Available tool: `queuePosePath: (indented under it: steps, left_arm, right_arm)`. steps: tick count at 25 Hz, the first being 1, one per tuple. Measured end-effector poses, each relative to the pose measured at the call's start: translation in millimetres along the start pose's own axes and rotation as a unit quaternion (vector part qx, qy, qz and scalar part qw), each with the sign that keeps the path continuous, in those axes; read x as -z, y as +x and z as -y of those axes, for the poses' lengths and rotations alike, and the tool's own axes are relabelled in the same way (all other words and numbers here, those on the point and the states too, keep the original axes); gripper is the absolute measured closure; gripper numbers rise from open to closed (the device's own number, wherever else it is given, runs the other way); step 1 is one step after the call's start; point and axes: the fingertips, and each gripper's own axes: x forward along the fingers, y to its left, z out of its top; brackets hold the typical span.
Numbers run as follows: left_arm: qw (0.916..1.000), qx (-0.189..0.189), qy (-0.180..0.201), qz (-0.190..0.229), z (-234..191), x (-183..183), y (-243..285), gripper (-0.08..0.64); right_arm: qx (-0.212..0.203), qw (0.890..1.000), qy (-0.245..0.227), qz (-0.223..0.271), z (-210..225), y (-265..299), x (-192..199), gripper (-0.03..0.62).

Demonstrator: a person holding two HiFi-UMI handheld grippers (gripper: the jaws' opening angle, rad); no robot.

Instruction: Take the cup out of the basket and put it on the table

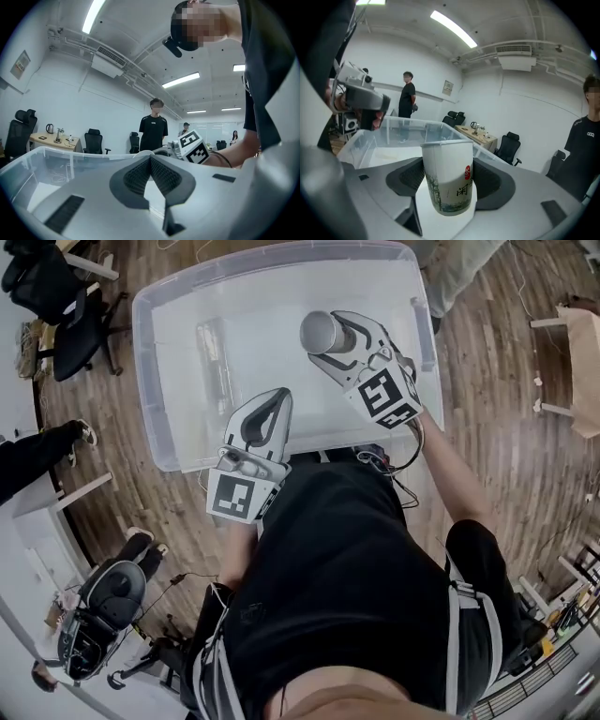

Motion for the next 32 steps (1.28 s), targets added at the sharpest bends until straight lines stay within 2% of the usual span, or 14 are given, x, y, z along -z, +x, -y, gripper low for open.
queuePosePath:
  steps: [8, 14, 17, 20, 27, 32]
  left_arm:
    - [0.9999, 0.007, 0.011, 0.005, 17.3, -2.8, 3.2, 0.541]
    - [0.9998, 0.012, 0.014, 0.010, 32.0, -4.6, 6.9, 0.541]
    - [0.9997, 0.012, 0.017, 0.009, 43.2, -3.7, 13.0, 0.541]
    - [0.9997, 0.007, 0.020, 0.007, 52.3, -2.9, 18.0, 0.542]
    - [0.9996, -0.023, 0.013, 0.013, 75.3, -1.8, 25.2, 0.541]
    - [0.9990, -0.040, 0.007, 0.018, 91.9, 2.0, 27.0, 0.541]
  right_arm:
    - [0.041, 0.992, 0.069, 0.097, 9.5, -64.7, -37.3, 0.273]
    - [0.056, 0.975, 0.117, 0.180, 5.4, -103.8, -59.8, 0.273]
    - [0.061, 0.969, 0.140, 0.196, 7.0, -123.0, -56.6, 0.273]
    - [0.062, 0.967, 0.140, 0.204, 5.3, -134.9, -53.0, 0.273]
    - [0.034, 0.957, 0.154, 0.243, -10.1, -163.0, -48.3, 0.273]
    - [0.015, 0.954, 0.167, 0.250, -21.4, -180.1, -34.7, 0.273]
